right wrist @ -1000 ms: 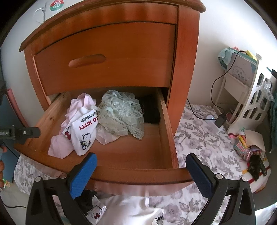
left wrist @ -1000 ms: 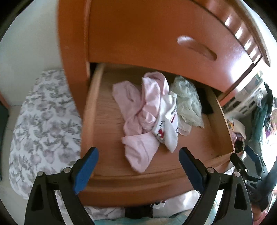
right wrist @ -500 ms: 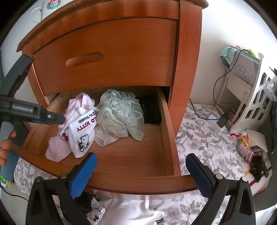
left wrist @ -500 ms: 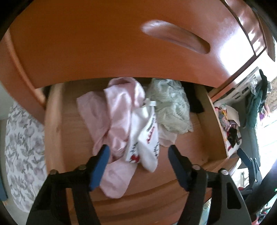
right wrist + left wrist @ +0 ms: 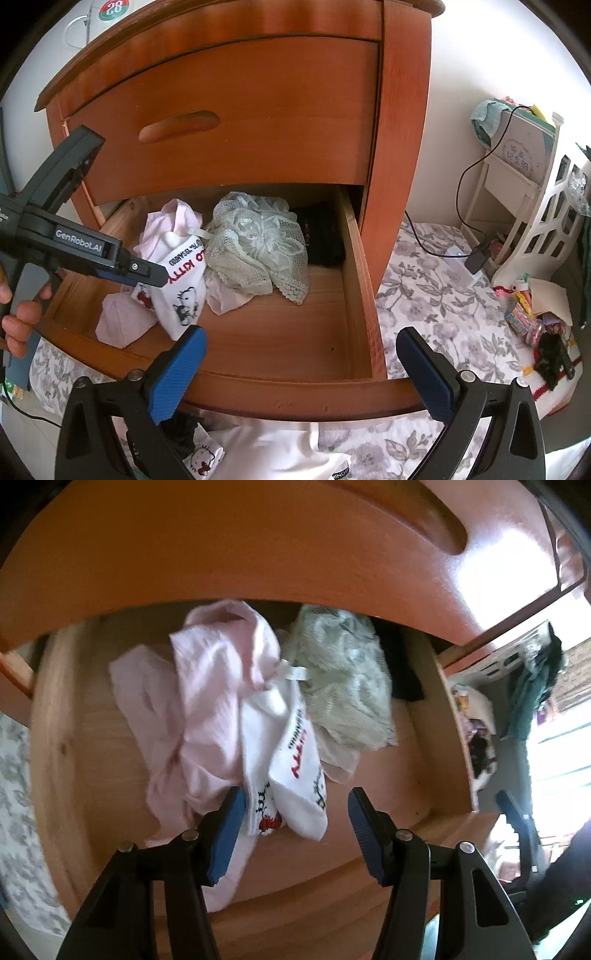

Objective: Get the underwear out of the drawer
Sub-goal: 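Grasp the white Hello Kitty sock in the drawer with the left gripper, then lift the white sock out of the drawer and carry it over the bed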

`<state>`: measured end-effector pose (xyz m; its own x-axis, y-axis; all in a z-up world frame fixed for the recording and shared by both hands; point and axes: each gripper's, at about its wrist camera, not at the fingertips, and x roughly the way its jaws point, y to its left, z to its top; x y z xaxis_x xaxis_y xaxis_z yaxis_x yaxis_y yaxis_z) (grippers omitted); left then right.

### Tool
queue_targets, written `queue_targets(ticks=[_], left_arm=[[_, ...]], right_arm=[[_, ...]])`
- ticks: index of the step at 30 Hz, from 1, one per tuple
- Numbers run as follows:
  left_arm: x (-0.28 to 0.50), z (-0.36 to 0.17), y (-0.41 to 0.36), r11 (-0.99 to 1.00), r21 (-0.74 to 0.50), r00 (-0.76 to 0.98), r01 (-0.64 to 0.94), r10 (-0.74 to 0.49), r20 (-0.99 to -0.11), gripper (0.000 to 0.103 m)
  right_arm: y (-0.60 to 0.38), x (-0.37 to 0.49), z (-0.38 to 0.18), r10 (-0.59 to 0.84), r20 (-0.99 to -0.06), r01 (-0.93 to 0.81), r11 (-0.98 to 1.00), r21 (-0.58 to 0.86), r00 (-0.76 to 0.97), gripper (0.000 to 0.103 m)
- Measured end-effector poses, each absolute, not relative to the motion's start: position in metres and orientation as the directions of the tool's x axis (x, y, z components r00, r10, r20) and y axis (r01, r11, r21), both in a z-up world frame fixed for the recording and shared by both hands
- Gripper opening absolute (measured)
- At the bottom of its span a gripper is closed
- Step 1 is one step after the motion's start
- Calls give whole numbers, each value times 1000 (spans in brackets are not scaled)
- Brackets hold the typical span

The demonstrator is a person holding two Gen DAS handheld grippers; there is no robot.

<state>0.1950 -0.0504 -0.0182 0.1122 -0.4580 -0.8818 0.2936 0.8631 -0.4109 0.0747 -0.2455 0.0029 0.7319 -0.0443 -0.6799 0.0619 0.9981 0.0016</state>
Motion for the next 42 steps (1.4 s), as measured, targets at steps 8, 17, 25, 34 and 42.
queue_targets(ticks=[8,17,25,34,42], left_arm=[[203,-23,-62,872,-400,115,283,-445,-888,50],[213,-34,-73,880,-387,78,274,-422,-903,36],[209,-35,-71,879,-390,105,274,-430,-897,12],[182,-24,-60,869,-427,190,249,-476,-859,11],[151,18,-39,856,-456,316,244,-515,-797,11]], right_arm=[[-246,73,4,-42,-677,60,998,3,734,103],[-247,73,4,-39,-674,58,998,5,737,103],[-246,74,4,-44,-678,62,998,2,734,103],[-244,62,13,-59,-680,83,997,2,731,103],[-239,39,31,-66,-658,86,996,-2,750,103]])
